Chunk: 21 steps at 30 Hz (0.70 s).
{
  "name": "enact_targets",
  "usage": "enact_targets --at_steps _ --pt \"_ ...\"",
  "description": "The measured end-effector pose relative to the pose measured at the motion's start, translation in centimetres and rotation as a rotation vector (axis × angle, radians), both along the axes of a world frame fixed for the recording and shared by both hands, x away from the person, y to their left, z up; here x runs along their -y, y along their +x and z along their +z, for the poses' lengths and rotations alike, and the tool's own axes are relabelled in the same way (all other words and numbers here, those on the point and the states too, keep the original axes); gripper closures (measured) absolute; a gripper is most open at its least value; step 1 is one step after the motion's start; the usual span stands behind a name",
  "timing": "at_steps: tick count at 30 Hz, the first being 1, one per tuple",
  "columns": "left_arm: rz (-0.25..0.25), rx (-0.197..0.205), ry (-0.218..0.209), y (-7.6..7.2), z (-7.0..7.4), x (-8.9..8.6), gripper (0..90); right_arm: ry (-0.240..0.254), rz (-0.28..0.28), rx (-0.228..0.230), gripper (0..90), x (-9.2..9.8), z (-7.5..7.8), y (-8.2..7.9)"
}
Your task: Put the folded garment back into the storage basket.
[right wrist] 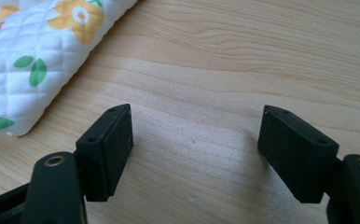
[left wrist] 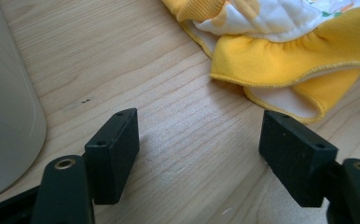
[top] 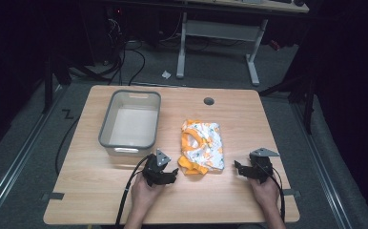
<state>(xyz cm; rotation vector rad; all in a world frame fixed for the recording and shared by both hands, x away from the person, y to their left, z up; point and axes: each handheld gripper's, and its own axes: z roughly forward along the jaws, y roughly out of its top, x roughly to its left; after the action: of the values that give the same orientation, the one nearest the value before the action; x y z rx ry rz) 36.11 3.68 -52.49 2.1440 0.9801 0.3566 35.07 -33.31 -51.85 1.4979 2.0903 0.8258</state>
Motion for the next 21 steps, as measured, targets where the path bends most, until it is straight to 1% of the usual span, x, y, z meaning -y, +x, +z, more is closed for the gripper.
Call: enact_targets --at_steps 21 --pt "-0.006 0.000 0.001 0.02 -0.01 0.05 26.9 -0.001 0.000 0.000 26.7 0.00 0.00 0.01"
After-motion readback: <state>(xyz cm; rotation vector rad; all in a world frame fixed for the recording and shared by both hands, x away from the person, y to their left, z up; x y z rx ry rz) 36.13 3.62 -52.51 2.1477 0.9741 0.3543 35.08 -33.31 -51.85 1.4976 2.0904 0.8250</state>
